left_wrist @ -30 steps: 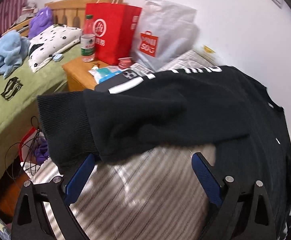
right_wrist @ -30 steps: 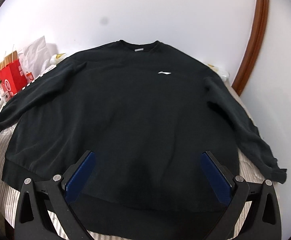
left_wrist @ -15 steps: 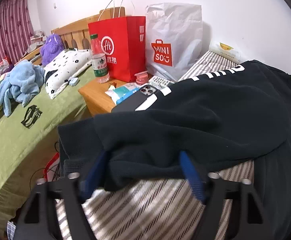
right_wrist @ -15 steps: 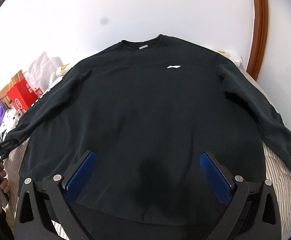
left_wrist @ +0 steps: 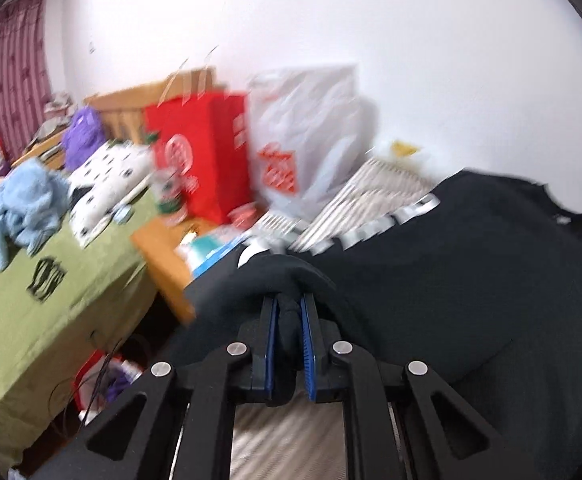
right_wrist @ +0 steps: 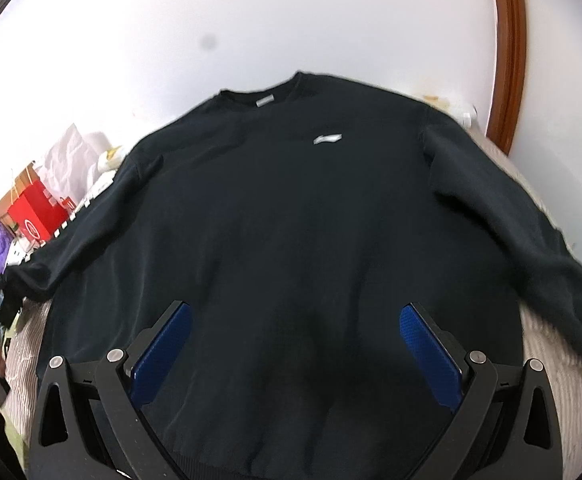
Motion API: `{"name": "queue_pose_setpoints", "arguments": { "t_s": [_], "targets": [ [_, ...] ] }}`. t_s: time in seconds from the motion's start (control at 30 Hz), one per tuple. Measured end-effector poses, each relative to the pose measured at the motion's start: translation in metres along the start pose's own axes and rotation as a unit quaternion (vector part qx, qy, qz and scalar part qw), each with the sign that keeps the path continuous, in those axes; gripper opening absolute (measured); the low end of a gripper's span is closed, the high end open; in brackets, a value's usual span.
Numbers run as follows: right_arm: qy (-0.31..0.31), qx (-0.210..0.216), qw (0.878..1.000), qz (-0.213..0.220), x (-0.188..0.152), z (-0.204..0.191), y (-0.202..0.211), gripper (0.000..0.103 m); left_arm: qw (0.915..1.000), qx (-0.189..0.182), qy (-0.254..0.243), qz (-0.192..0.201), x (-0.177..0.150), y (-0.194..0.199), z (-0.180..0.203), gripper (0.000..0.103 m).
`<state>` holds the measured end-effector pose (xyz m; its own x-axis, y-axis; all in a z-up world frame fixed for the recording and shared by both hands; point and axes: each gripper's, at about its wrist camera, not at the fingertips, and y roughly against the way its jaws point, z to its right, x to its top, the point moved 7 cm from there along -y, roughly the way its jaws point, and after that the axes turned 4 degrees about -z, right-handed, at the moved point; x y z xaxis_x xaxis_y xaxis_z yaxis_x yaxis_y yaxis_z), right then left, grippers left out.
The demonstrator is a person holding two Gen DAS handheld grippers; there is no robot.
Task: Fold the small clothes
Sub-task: 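Grasp the sleeve with white lettering near its cuff with the left tool, then carry the held sleeve across the sweatshirt body and open the left tool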
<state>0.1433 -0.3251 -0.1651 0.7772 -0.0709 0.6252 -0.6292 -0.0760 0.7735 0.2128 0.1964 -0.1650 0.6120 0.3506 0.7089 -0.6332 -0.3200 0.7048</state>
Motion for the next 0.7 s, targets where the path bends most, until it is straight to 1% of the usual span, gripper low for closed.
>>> {"name": "queue_pose_setpoints", "arguments": {
  "t_s": [0.17,0.23,0.37,0.4,0.53,0.7],
  "targets": [
    [0.027,-0.027,0.999,0.021,0.01,0.014,0.013,0.102,0.9983,-0.038,-0.04,0.022,0.034,0.016,0.064,0.011],
    [0.031,-0.04,0.998,0.025,0.014,0.023,0.015,0.102,0.9957,-0.061,-0.061,0.034,0.045,0.024,0.099,0.011],
    [0.009,-0.049,0.998,0.027,0.022,0.051,0.019,0.102,0.9891,-0.092,-0.104,0.048,0.054,0.034,0.169,0.011],
    [0.0,-0.05,0.998,0.023,0.024,0.059,0.02,0.102,0.9872,-0.1,-0.114,0.049,0.054,0.035,0.19,0.011],
    [-0.023,-0.057,0.998,0.025,0.027,0.085,0.022,0.102,0.9794,-0.135,-0.142,0.046,0.046,0.038,0.256,0.011],
    [-0.043,-0.079,0.996,0.023,0.021,0.119,0.021,0.102,0.9681,-0.161,-0.188,0.037,0.024,0.037,0.33,0.011]
  ]
}}
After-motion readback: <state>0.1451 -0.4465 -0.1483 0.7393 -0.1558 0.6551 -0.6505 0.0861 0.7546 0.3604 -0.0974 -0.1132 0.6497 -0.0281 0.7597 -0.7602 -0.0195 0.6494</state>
